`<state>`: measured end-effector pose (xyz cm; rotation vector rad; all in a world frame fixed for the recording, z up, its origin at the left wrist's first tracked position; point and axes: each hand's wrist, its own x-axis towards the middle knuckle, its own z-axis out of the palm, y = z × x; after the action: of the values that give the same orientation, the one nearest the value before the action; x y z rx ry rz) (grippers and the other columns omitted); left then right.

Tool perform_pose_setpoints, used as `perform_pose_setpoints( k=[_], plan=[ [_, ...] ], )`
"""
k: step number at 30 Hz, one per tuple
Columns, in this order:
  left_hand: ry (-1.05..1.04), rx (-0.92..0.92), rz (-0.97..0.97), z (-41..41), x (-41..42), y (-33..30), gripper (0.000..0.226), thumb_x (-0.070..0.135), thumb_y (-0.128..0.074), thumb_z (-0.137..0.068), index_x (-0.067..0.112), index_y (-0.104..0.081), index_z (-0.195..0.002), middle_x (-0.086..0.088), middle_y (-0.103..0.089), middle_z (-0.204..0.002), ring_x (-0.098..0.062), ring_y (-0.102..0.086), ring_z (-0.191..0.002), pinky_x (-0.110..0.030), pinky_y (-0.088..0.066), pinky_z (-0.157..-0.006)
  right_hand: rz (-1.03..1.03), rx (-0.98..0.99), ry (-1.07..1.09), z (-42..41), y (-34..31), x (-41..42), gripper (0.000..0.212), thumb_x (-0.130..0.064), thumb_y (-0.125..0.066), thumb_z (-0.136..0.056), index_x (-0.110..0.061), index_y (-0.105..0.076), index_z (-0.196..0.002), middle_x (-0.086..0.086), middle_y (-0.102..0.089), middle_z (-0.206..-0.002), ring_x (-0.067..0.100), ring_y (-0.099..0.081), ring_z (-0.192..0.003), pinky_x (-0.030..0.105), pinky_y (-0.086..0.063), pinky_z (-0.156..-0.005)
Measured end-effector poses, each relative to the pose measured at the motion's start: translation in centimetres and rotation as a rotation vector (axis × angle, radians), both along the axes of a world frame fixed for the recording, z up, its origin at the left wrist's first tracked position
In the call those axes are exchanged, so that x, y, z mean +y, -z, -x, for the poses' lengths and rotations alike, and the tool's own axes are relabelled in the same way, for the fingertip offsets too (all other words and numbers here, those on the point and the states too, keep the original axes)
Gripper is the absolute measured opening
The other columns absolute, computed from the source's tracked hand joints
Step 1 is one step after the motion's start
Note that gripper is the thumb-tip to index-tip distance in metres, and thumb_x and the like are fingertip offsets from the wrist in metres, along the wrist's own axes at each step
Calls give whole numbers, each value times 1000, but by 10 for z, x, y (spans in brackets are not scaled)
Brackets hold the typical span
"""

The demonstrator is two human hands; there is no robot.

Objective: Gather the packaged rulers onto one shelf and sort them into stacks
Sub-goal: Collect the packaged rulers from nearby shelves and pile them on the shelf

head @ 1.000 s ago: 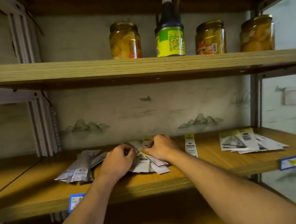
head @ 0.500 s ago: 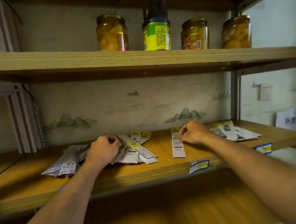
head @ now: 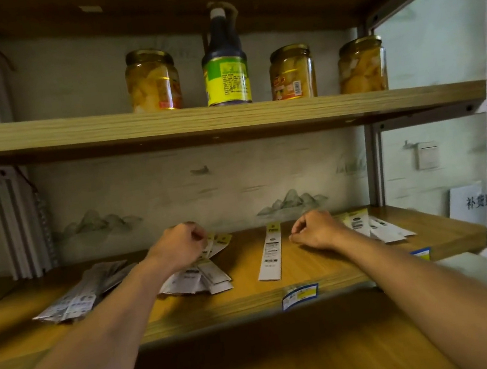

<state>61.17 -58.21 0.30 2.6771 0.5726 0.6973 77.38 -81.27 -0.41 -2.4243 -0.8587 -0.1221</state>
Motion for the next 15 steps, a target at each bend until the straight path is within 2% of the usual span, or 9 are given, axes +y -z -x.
perform_pose_setpoints(
  k=[2, 5, 7, 10, 13, 14, 15],
  plan=[
    [-36, -29, -16, 13, 8, 8, 22, 25, -57, -95, 22, -68, -113, 6, -67, -113, -12, -61, -103, -21, -45, -85, 31, 2, -13, 7, 3, 15, 25, -39, -65, -88, -20, -72, -101, 2, -68, -111, 18, -62, -100, 30, -48, -84],
    [-81, -61, -13, 26, 19, 20, 19, 28, -59, -94, 25, -68, -110, 7, -68, -114, -13, -62, -106, -28, -49, -93, 114, 7, -3, 16, 7, 38, 38, -59, -65, -80, -23, -70, -89, 4, -66, -110, 22, -62, -99, 34, -50, -82],
    [-98, -39, 2, 31, 24, 25, 19, 31, -60, -93, 27, -68, -110, 6, -68, -114, -14, -63, -105, -29, -51, -92, 209, -7, 29, 21, 6, 48, 48, -62, -69, -74, -20, -66, -95, 6, -62, -114, 26, -60, -106, 37, -50, -87],
    [-93, -40, 29, 35, 26, 26, 15, 34, -59, -93, 31, -67, -106, 6, -68, -111, -12, -65, -93, -27, -55, -81, 309, 33, 47, 22, -4, 53, 54, -46, -76, -76, -12, -61, -115, 9, -63, -115, 26, -60, -107, 36, -50, -88],
    [-109, -64, 52, 38, 23, 22, 11, 35, -58, -93, 32, -65, -101, 5, -69, -98, -14, -68, -62, -26, -55, -52, 319, 191, 42, 20, -17, 49, 44, -23, -77, -79, -8, -61, -117, 10, -65, -106, 19, -62, -84, 27, -51, -69],
    [-117, -69, 45, 38, 22, 21, 10, 35, -58, -93, 32, -65, -99, 5, -69, -97, -14, -68, -59, -25, -52, -48, 317, 229, 42, 21, -20, 47, 46, -17, -77, -79, -7, -59, -120, 10, -65, -107, 17, -60, -79, 26, -51, -65],
    [-122, -74, 37, 38, 22, 20, 10, 35, -57, -93, 33, -65, -98, 5, -69, -97, -14, -68, -61, -23, -51, -48, 321, 252, 41, 21, -23, 46, 49, -14, -76, -80, -5, -58, -124, 11, -65, -111, 18, -60, -82, 26, -52, -69]
  ],
)
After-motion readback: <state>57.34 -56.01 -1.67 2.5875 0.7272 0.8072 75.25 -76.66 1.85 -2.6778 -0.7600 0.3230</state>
